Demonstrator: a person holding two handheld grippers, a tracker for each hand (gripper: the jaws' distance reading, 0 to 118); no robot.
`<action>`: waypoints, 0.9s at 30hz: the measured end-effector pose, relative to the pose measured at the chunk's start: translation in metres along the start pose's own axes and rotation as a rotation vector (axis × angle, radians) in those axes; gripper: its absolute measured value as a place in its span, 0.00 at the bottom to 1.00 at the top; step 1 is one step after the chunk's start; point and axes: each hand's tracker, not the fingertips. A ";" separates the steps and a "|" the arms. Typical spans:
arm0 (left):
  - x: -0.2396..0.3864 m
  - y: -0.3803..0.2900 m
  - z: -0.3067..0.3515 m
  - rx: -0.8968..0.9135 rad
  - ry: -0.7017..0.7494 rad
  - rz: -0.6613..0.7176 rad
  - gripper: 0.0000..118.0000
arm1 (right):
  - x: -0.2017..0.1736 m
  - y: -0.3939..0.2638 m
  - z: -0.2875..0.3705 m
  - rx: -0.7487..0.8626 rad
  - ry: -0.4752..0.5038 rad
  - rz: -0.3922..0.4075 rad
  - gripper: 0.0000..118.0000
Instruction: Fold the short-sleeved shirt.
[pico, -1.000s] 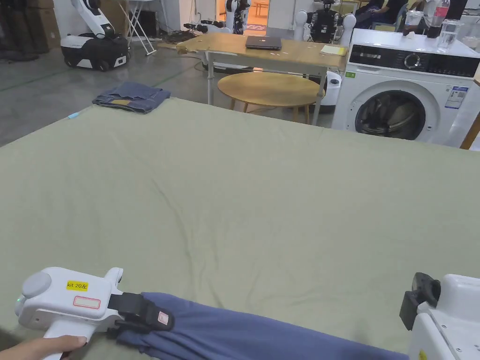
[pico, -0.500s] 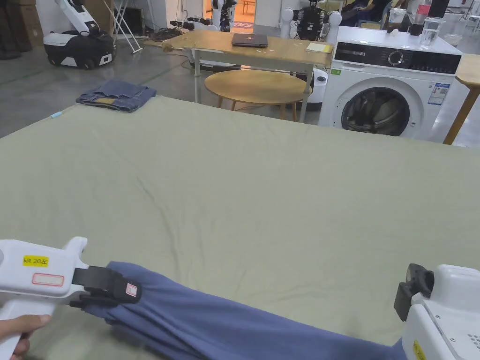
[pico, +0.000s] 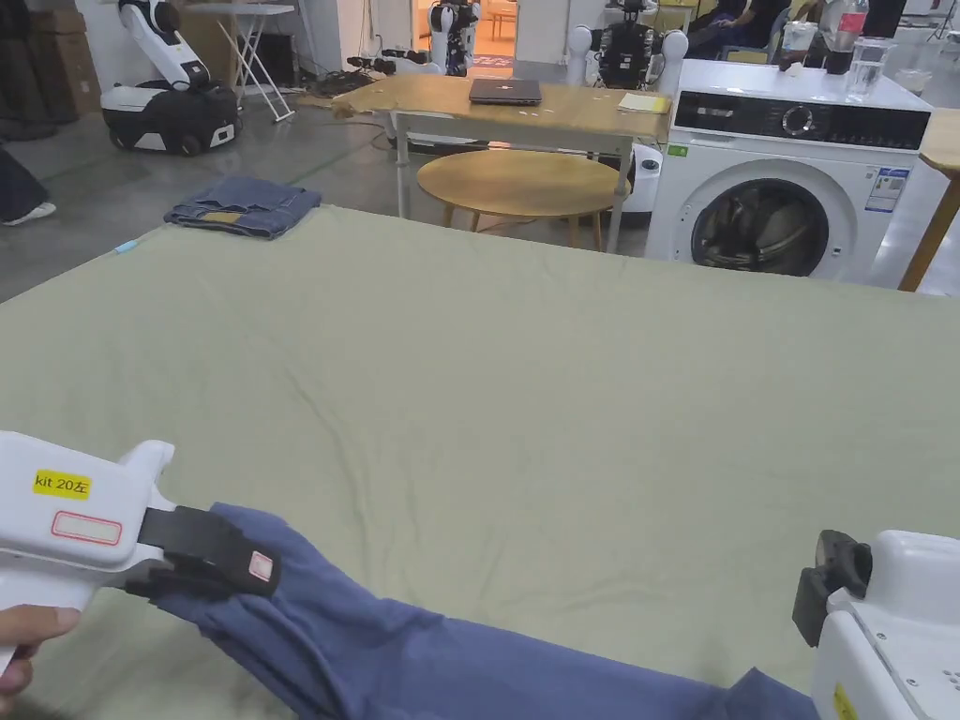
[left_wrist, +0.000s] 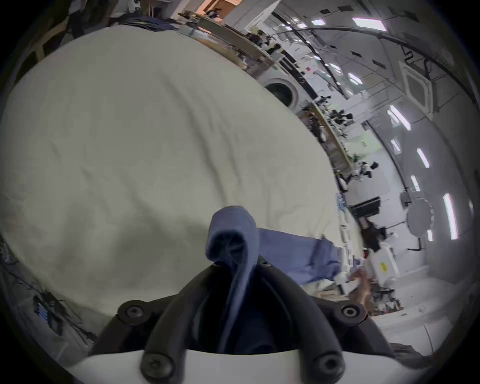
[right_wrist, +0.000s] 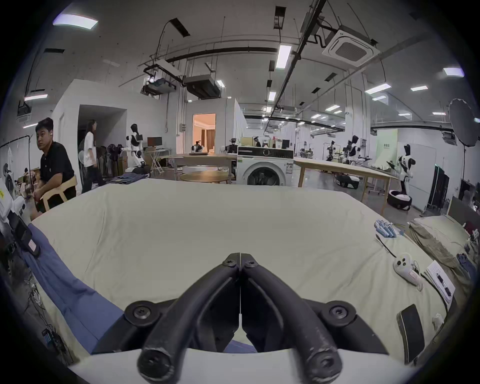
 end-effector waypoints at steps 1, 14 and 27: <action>0.008 -0.001 -0.004 -0.007 -0.055 0.005 0.05 | 0.000 0.000 0.000 -0.001 0.000 0.000 0.00; 0.097 -0.017 -0.136 -0.229 -0.082 -0.094 0.05 | 0.013 -0.010 0.004 -0.034 -0.025 -0.022 0.00; 0.106 -0.035 -0.217 -0.346 -0.003 -0.056 0.40 | 0.026 -0.018 0.005 -0.073 -0.059 -0.031 0.00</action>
